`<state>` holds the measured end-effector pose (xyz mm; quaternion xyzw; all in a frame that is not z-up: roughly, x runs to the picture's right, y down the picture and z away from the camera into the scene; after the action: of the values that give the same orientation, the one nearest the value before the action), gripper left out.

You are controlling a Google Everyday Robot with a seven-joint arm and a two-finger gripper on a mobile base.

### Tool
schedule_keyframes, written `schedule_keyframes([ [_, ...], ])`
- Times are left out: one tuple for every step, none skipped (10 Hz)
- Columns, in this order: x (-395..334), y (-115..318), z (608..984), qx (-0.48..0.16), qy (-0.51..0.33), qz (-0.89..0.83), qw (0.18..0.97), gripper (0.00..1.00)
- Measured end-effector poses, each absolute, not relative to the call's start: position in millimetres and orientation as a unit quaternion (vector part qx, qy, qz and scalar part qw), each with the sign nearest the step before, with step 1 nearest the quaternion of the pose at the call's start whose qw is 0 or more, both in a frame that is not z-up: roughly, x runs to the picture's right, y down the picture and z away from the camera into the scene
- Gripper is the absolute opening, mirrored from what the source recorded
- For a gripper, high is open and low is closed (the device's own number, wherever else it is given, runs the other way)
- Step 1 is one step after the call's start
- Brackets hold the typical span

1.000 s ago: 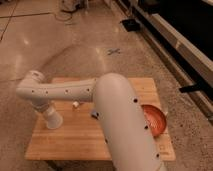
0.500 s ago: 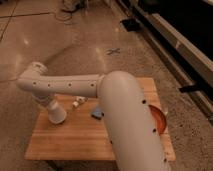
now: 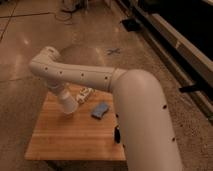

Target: Place the ceramic cup over the eraser

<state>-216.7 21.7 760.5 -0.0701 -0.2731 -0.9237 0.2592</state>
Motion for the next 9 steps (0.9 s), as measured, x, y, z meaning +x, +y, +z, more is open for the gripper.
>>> schedule_keyframes([
  [-199, 14, 757, -0.079, -0.273, -0.92, 0.269, 0.14],
  [-185, 9, 754, -0.087, -0.273, -0.917, 0.277, 0.14],
  [-167, 3, 749, -0.095, -0.272, -0.913, 0.288, 0.14],
  [-150, -4, 743, -0.102, -0.269, -0.909, 0.301, 0.14],
  [-139, -9, 737, -0.107, -0.267, -0.906, 0.312, 0.14],
  [-124, -13, 731, -0.113, -0.264, -0.902, 0.324, 0.14],
  [-109, -16, 723, -0.119, -0.261, -0.897, 0.337, 0.14],
  [-96, -18, 716, -0.124, -0.26, -0.893, 0.347, 0.14],
  [-83, -18, 706, -0.128, -0.259, -0.888, 0.358, 0.14],
])
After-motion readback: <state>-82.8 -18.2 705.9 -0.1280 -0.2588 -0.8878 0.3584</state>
